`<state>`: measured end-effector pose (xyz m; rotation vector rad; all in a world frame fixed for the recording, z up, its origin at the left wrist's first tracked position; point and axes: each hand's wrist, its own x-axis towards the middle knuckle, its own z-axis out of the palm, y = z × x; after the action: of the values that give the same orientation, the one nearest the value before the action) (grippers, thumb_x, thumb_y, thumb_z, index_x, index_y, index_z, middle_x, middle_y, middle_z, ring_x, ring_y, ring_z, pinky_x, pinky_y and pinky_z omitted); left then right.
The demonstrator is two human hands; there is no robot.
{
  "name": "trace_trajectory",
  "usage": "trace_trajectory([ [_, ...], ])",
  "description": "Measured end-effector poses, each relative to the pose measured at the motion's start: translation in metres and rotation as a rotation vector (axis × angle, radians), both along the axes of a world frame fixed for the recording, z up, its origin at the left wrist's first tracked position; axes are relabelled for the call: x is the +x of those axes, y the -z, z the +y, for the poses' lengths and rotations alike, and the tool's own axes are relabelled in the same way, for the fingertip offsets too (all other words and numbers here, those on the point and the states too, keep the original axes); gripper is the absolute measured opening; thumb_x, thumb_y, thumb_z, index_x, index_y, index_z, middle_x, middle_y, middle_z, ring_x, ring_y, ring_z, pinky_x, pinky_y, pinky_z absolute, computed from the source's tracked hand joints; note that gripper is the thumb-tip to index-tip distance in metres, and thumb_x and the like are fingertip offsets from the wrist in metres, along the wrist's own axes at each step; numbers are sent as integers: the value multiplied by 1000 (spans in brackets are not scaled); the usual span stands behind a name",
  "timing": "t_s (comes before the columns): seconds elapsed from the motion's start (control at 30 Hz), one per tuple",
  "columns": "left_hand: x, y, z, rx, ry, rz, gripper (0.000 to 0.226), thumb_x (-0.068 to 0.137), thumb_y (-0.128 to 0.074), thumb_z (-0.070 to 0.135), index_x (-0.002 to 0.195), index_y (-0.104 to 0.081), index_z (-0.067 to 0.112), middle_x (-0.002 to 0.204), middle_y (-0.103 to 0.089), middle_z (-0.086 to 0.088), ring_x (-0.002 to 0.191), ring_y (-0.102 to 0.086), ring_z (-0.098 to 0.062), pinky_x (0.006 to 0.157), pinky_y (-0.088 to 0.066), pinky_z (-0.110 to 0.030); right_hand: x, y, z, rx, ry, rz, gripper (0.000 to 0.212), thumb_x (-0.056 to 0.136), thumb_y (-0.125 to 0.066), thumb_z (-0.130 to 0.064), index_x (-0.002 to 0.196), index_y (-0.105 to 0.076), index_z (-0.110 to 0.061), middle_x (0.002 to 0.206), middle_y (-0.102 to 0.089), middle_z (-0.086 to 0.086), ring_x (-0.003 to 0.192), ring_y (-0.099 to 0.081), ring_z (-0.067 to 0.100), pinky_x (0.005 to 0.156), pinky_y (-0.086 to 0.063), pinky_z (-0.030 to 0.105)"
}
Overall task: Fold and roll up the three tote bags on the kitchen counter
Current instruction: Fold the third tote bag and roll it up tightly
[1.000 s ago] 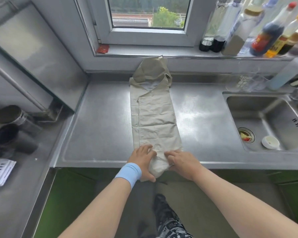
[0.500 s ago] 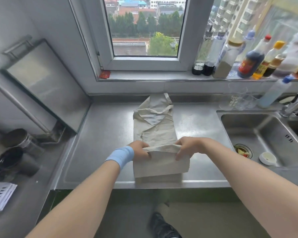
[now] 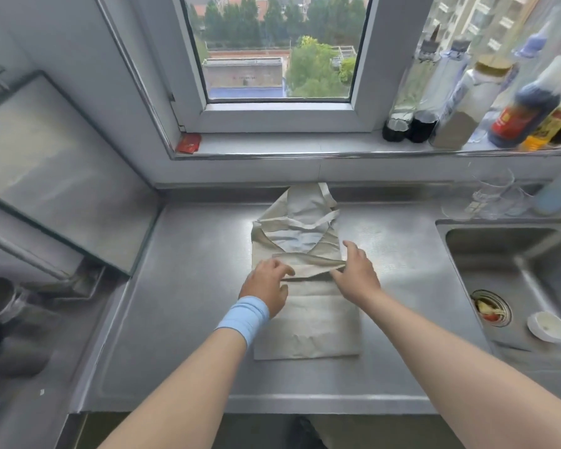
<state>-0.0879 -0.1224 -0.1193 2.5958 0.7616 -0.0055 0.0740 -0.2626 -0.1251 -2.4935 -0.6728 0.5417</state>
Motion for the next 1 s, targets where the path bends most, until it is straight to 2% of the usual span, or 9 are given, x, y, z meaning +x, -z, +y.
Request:
trace_trajectory([
  [0.13, 5, 26, -7, -18, 222, 414, 64, 86, -56, 45, 144, -32, 40, 159, -13, 3, 147, -11, -23, 116, -22, -42, -5, 30, -7, -84, -342, -426, 50, 75, -68, -11, 123, -56, -16, 124, -53, 9, 109, -54, 33, 85, -47, 44],
  [0.23, 4, 35, -4, 85, 172, 512, 82, 83, -53, 56, 150, -7, 42, 160, 17, 1, 148, 6, -26, 112, -24, -48, -7, 43, -9, -87, -419, -602, 39, 58, -68, 2, 92, -62, -15, 98, -56, 8, 82, -58, 33, 63, -43, 37],
  [0.3, 1, 35, 2, 114, 95, 501, 87, 81, -52, 62, 151, -3, 42, 159, 23, 1, 147, 6, -28, 108, -30, -47, -7, 46, -4, -169, -374, -599, 45, 58, -67, 2, 97, -61, -18, 105, -57, 8, 85, -56, 31, 64, -41, 37],
  [0.47, -3, 31, 17, 111, 54, 428, 107, 71, -63, 64, 151, 3, 36, 157, 24, 3, 147, 8, -26, 113, -22, -43, 11, 38, 24, -248, -203, -402, 29, 89, -51, -14, 113, -63, -26, 107, -67, 3, 99, -59, 30, 80, -39, 39],
  [0.57, -4, 28, 23, 175, 128, 206, 89, 70, -69, 51, 140, -17, 32, 150, -3, 3, 142, -12, -25, 110, -21, -35, 29, 29, 39, -31, -208, -159, 17, 94, -51, -21, 100, -66, -23, 101, -70, 3, 97, -62, 33, 80, -45, 39],
  [0.7, 10, 30, 29, 389, 155, -142, 75, 58, -77, 26, 125, -43, 26, 129, -40, -2, 115, -40, -26, 93, -34, -34, 39, 28, 53, -88, -223, -280, 27, 90, -60, -21, 118, -60, -20, 113, -65, 4, 105, -58, 32, 87, -43, 41],
  [0.77, 27, 32, 34, 367, 239, -73, 64, 65, -75, 22, 124, -51, 25, 135, -46, -5, 125, -40, -28, 99, -34, -38, 39, 34, 54, -98, -269, -438, 37, 83, -66, -13, 119, -59, -18, 111, -59, 8, 102, -56, 34, 84, -43, 43],
  [0.87, 46, 32, 39, 235, 289, 320, 64, 84, -59, 29, 143, -33, 32, 158, -14, -5, 146, -10, -30, 114, -17, -48, 33, 43, 48, -44, -365, -538, 38, 71, -67, -2, 104, -63, -19, 109, -57, 7, 97, -57, 33, 75, -44, 41],
  [1.0, 53, 32, 53, 37, 152, 504, 100, 75, -67, 47, 151, -4, 38, 161, 10, 4, 148, 9, -27, 116, -11, -57, 26, 49, 39, -199, -393, -295, 51, 84, -58, -23, 134, -48, -26, 149, -35, 8, 133, -37, 28, 99, -38, 44],
])
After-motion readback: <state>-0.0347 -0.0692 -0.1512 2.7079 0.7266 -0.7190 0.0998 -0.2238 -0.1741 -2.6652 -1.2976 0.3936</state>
